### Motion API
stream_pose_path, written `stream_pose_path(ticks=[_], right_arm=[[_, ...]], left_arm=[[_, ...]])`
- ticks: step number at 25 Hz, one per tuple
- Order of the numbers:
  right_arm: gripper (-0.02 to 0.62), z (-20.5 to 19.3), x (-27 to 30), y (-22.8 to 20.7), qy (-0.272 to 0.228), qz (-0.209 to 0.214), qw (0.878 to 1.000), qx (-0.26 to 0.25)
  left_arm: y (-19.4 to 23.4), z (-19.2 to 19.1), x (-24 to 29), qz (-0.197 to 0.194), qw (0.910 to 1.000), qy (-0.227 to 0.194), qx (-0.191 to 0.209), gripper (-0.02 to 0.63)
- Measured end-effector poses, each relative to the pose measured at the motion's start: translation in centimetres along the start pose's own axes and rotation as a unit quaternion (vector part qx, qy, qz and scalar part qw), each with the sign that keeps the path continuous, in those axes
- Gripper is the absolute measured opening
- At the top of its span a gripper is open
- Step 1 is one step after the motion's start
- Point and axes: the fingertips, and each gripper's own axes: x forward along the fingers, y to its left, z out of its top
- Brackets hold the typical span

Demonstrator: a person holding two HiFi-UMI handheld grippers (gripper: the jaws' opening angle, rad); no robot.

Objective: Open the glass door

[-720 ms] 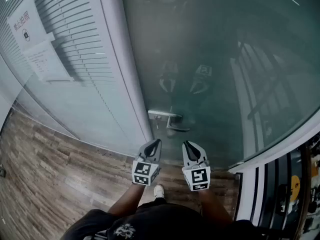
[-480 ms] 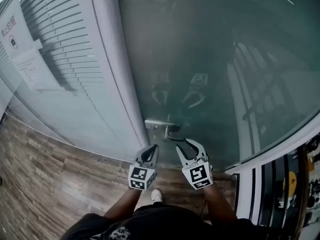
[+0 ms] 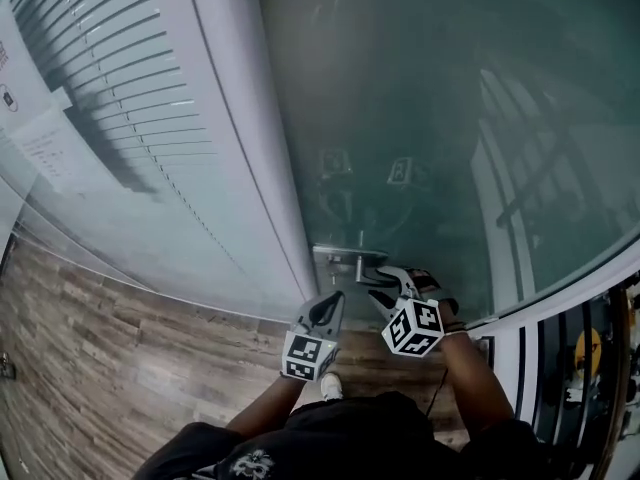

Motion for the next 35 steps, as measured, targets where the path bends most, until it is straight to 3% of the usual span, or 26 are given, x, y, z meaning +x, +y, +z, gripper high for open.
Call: stream_pose_path(ticks=[8,9,11,17,25,31,35], right_arm=[[0.171,-0.3,2.6,1.5,0.025,0.067,0.997,-0.040],[0.155,-0.1,2.8,1.4,0.021,0.068,0.997,-0.039],[0.062,0.2,3.2,1.1,0.012,0.066,0.997,-0.028],[0.051,-0.1,3.5,1.2,-0.001,0.071,0.997,-0.018],[0.048,0.8,3.6,1.1,-0.085,0.075,0.993,0.042],[0.040,1.7,3.7,1.4,-0.207,0.098,0.965,0.124],[0.040,1.7,4.0,1.2,-0.224,0.104,0.960,0.128]], left_arm=[[-0.1,-0.1,1.0,0.006,1.0000,0.001,0.002,0.006],[0.1,-0.1,0.9,0.011,0.9999,0.001,0.001,0.006],[0.7,-0.3,0.7,0.025,0.9997,0.002,-0.004,0.006],[1.4,-1.7,1.2,0.045,0.9989,0.012,-0.007,0.006],[1.7,-1.9,1.2,0.059,0.9980,0.021,-0.009,0.006],[1.4,-2.0,1.5,0.070,0.9973,0.017,-0.015,0.006],[1.4,-1.9,1.9,0.077,0.9968,0.014,-0.014,0.006]])
